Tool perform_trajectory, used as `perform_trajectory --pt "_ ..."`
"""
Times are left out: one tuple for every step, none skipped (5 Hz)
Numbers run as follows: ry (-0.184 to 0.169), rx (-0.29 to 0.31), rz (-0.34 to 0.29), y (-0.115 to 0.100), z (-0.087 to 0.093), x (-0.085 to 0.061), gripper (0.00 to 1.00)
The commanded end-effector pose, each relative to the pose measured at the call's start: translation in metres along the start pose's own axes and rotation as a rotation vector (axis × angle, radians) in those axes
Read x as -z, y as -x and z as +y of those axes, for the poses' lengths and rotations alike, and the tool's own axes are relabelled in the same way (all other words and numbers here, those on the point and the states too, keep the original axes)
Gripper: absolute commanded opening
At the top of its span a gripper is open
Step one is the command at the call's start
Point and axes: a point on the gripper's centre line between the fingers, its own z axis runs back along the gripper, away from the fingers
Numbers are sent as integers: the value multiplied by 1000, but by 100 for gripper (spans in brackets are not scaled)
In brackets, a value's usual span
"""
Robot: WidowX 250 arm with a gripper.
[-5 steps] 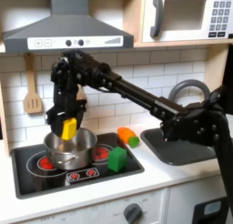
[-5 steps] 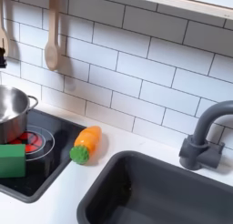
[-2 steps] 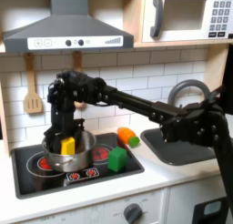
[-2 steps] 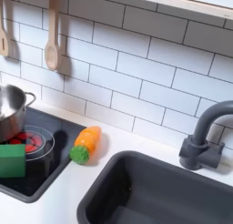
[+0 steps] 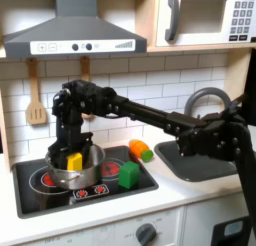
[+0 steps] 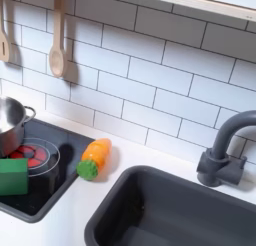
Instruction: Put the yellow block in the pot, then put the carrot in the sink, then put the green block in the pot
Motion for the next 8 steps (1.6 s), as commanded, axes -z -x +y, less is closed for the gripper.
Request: perform_trajectory --pt "0 26 -28 5 -2 -21 100" --pt "5 35 -101 9 -4 -57 100" --pt "14 45 -177 23 -7 -92 100" --pt "37 90 -185 38 -26 -103 100" --pt "49 115 -170 53 -38 -103 100" --pt "59 144 -132 66 -56 -89 100" --pt "88 166 -132 75 -76 -82 100" --pt "99 196 -138 82 -94 -83 100"
